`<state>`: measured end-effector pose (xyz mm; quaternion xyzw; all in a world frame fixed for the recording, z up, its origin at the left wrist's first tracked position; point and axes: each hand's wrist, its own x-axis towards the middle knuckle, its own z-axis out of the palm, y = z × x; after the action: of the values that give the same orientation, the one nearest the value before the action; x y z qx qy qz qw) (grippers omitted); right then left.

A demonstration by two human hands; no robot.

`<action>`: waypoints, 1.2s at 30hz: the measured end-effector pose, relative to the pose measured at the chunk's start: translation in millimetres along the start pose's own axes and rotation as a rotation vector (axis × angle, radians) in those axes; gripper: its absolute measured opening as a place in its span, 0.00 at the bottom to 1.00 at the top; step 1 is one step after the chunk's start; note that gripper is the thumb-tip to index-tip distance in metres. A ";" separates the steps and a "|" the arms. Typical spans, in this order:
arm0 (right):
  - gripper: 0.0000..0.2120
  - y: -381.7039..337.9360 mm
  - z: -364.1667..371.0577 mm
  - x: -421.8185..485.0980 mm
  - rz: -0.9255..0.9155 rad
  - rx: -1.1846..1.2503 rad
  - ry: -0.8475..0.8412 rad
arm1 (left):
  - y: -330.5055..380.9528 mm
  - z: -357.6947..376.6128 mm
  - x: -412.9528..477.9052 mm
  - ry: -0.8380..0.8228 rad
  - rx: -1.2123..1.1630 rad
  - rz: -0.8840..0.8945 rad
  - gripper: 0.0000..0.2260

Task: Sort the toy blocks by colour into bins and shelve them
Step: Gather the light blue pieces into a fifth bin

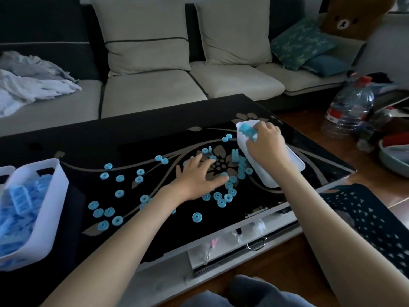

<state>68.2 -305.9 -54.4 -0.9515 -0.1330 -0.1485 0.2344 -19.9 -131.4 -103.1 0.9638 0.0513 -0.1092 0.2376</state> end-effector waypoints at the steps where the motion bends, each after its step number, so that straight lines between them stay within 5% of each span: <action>1: 0.17 7.0 -4.7 1.2 0.060 -0.020 -0.021 | 5.0 3.9 -1.4 -0.019 0.027 0.008 0.38; 5: 0.21 19.6 -7.0 -6.5 0.179 -0.194 -0.156 | 14.4 21.5 2.3 -0.025 0.192 0.020 0.41; 9: 0.22 -1.6 -0.8 -19.0 -0.051 -0.115 -0.020 | 10.9 27.3 12.2 0.024 0.181 -0.051 0.38; 15: 0.26 -14.9 44.9 -15.5 -0.195 -0.072 -0.315 | 11.1 12.8 21.4 0.093 0.170 -0.091 0.29; 21: 0.26 -2.3 80.2 -5.6 -0.077 -0.160 -0.448 | -6.5 -0.7 27.2 0.144 0.141 -0.100 0.22; 25: 0.19 1.6 92.8 -2.6 -0.168 -0.240 -0.326 | -17.6 4.8 36.2 0.139 0.224 -0.168 0.25; 36: 0.09 -4.5 99.4 1.8 -0.270 0.089 -0.207 | -14.8 12.5 44.4 0.359 0.045 -0.065 0.10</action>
<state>90.3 -253.4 -136.0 -0.9239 -0.2896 -0.0738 0.2391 18.6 -122.1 -130.9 0.9708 0.1214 0.0561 0.1993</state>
